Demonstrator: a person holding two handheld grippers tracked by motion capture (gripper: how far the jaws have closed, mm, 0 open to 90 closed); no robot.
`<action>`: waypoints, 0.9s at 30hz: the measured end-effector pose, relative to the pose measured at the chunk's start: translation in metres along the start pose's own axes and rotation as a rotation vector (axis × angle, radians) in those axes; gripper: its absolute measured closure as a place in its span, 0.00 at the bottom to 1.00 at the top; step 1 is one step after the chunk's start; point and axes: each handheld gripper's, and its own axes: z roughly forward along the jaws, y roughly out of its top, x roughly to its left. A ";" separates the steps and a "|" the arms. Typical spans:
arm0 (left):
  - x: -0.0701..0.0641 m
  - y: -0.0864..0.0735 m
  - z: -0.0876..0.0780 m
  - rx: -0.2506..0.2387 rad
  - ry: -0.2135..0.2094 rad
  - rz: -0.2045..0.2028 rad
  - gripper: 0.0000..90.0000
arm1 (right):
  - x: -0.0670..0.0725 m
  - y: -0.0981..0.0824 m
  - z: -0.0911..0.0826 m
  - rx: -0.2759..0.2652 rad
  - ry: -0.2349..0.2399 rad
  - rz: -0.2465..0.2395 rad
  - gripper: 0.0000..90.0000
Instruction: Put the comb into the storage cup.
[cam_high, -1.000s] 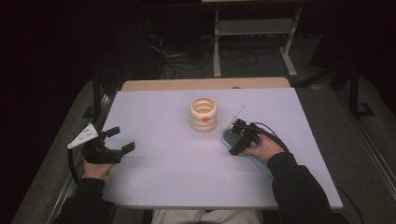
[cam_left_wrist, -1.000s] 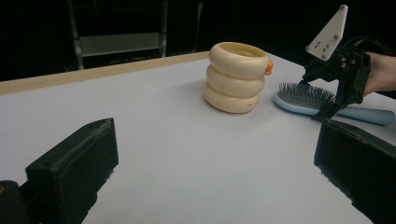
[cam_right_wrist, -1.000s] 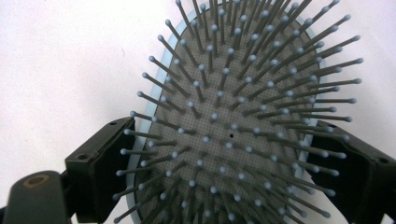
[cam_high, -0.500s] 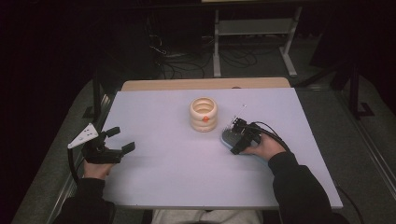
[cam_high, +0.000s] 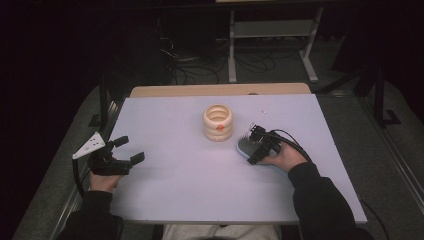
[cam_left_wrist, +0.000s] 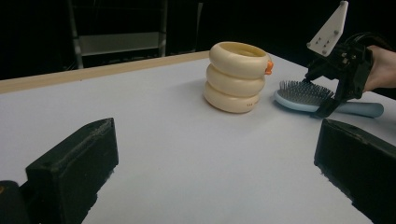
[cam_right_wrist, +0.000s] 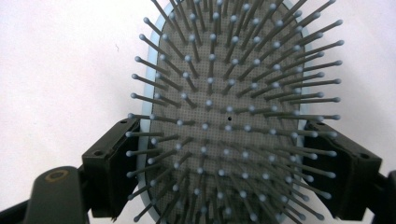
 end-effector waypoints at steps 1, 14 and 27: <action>0.000 0.000 0.000 0.000 0.000 0.000 0.00 | 0.000 0.000 -0.002 -0.006 0.000 0.004 0.20; 0.000 0.000 0.000 0.001 0.001 -0.001 0.00 | -0.003 0.001 -0.023 -0.058 -0.008 0.010 0.20; 0.000 0.000 0.000 0.001 0.000 -0.001 0.00 | 0.000 0.005 -0.039 -0.113 -0.018 -0.005 0.20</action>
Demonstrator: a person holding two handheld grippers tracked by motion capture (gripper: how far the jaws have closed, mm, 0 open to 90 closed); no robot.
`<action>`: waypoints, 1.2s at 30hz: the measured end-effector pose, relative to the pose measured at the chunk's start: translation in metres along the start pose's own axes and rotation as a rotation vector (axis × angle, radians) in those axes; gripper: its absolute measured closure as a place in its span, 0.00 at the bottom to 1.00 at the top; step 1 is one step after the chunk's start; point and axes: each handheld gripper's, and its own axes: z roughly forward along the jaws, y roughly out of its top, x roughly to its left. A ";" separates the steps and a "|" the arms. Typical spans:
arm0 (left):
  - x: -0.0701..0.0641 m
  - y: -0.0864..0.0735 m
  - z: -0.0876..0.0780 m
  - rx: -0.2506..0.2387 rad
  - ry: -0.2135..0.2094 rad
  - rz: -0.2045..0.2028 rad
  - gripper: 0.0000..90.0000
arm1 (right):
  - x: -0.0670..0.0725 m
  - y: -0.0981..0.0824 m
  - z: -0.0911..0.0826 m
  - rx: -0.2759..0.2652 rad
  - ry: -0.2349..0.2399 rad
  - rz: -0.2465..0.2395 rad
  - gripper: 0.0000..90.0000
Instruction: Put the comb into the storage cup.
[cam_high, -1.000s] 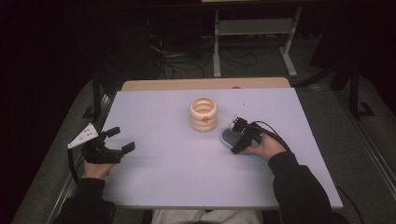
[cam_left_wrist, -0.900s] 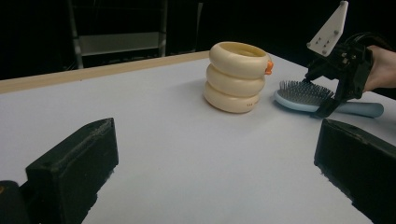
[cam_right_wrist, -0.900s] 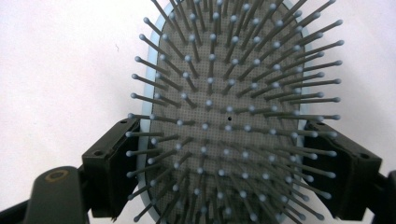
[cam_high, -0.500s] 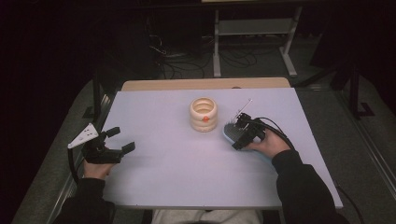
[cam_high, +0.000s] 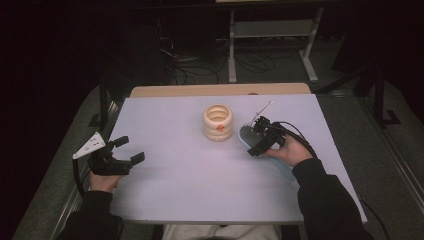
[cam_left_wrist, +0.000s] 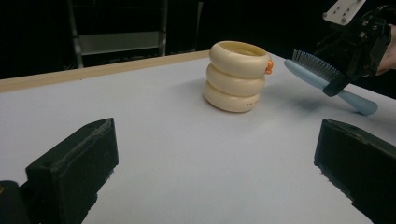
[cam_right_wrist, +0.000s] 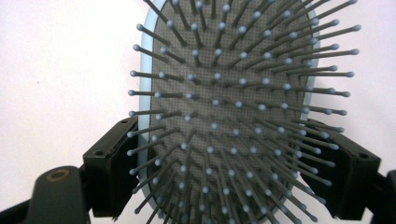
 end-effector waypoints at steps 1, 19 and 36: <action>0.000 0.000 0.000 0.000 0.000 0.000 0.00 | 0.000 0.001 -0.002 -0.006 0.000 -0.004 0.20; 0.000 0.000 0.000 0.002 -0.001 0.000 0.00 | -0.003 0.003 -0.031 -0.118 0.002 0.013 0.20; 0.000 0.000 0.001 0.003 -0.002 0.000 0.00 | -0.006 0.009 -0.060 -0.269 0.000 0.023 0.21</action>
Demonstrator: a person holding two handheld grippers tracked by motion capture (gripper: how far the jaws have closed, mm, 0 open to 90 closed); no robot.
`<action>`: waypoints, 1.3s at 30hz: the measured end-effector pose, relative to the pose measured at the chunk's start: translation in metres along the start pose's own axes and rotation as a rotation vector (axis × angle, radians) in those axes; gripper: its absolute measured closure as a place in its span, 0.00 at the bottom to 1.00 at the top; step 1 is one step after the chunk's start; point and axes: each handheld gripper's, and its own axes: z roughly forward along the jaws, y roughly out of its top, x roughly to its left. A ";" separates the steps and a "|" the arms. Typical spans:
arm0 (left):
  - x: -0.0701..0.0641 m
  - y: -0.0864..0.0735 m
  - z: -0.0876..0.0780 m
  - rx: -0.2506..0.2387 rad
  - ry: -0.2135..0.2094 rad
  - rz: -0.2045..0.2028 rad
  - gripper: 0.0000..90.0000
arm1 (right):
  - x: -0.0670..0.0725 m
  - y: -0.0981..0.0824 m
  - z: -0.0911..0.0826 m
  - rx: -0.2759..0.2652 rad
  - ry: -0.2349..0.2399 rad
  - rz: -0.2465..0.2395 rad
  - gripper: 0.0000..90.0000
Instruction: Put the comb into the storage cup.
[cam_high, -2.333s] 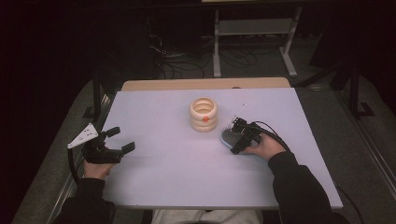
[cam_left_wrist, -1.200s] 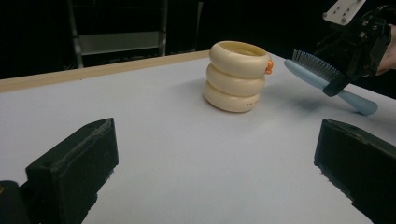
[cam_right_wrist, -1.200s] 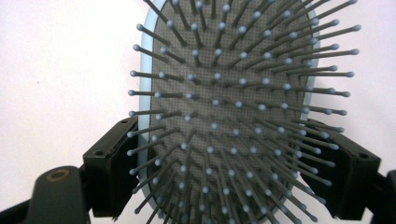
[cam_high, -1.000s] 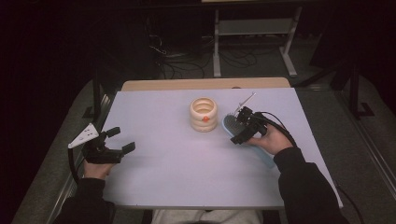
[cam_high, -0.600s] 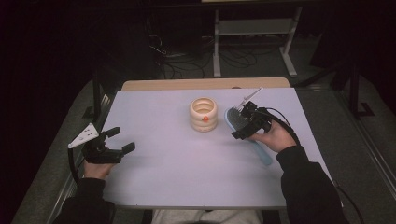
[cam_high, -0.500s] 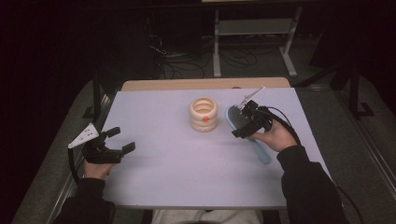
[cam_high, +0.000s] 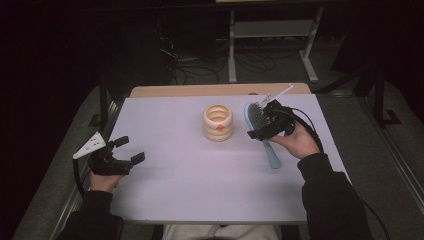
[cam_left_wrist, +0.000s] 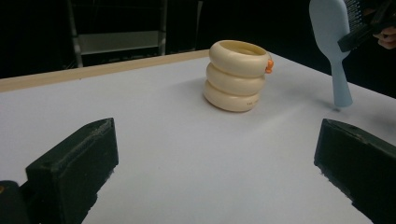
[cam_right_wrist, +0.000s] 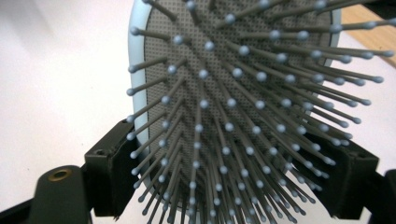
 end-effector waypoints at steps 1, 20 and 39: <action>0.000 0.000 0.000 -0.001 0.000 0.000 0.00 | 0.000 0.000 0.000 0.000 0.000 0.000 0.21; 0.000 0.000 0.000 0.000 -0.001 -0.001 0.00 | -0.002 0.025 -0.021 -0.118 -0.029 -0.005 0.21; 0.000 0.000 -0.001 -0.004 -0.003 -0.003 0.00 | -0.002 0.060 -0.040 -0.240 -0.041 -0.027 0.21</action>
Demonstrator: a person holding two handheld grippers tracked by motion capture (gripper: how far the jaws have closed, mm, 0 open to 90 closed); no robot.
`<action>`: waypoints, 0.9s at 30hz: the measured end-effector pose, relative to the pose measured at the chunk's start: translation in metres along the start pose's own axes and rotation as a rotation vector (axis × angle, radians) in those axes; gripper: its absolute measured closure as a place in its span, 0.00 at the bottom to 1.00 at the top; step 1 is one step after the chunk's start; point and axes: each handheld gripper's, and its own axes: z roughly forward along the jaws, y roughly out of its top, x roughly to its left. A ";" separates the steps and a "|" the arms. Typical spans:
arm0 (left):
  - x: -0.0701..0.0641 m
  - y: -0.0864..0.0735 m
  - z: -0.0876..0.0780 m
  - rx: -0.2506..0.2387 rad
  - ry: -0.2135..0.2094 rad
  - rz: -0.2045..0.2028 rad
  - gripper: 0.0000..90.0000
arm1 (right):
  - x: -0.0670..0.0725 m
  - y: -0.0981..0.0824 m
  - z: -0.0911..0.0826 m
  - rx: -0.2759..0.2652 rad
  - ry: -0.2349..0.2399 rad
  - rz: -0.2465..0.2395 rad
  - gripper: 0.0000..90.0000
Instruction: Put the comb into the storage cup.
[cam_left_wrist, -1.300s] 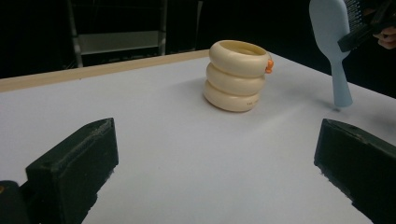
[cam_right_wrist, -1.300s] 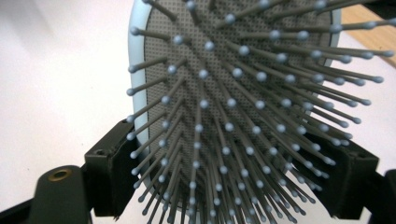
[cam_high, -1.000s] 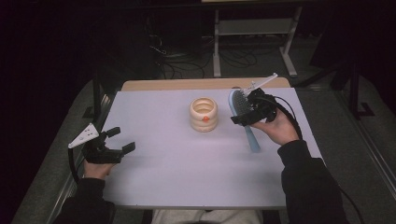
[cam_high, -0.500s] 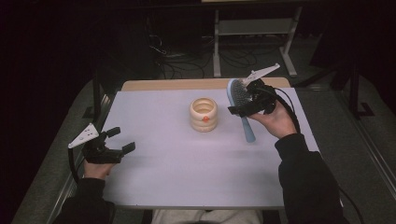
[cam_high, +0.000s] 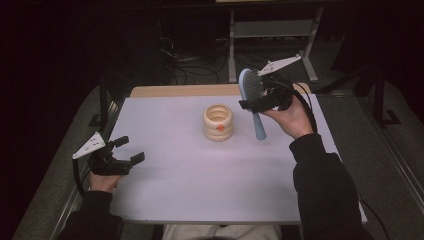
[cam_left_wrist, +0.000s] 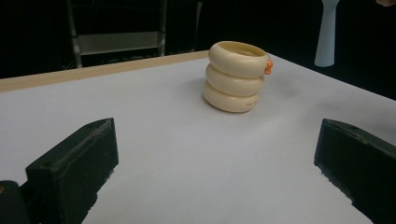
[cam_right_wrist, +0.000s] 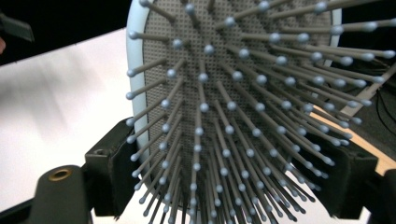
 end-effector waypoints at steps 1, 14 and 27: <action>0.000 0.000 0.000 0.000 0.000 0.000 0.00 | 0.000 0.001 0.000 -0.008 -0.001 0.002 0.21; 0.000 0.000 0.000 -0.003 0.002 -0.004 0.00 | -0.005 0.017 0.003 -0.073 0.001 0.006 0.21; 0.001 0.000 0.000 -0.005 0.000 -0.006 0.00 | -0.002 0.041 0.018 -0.140 0.034 -0.024 0.21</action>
